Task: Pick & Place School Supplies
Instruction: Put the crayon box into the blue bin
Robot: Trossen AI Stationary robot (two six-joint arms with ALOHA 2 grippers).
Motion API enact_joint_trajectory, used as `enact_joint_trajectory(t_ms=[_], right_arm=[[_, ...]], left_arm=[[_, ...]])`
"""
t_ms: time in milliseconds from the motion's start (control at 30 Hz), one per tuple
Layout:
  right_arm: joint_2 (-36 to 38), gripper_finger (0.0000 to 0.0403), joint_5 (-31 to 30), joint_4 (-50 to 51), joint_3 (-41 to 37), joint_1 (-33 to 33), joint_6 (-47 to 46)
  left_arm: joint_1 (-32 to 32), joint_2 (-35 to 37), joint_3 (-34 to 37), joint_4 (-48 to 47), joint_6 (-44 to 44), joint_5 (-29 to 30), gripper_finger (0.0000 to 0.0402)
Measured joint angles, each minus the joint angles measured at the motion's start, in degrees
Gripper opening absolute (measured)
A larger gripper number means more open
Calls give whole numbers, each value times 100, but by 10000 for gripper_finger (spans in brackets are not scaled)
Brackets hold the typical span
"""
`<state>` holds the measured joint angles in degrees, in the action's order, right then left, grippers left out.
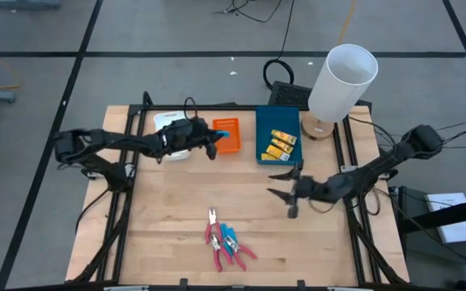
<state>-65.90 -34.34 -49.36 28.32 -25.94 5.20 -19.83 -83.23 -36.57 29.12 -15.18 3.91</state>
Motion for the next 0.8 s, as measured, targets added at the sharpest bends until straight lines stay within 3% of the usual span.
enact_joint_trajectory(t_ms=[233, 433, 800], right_arm=[[651, 160, 123, -787, -846, 83, -167], [742, 159, 141, -754, -877, 81, -156], [740, 158, 141, -712, -877, 81, -154]], left_arm=[[-81, -648, -5, 219, -189, 12, 36], [-85, -984, -5, 235, -344, 356, 38], [-83, -1054, -5, 291, -463, 415, 83]])
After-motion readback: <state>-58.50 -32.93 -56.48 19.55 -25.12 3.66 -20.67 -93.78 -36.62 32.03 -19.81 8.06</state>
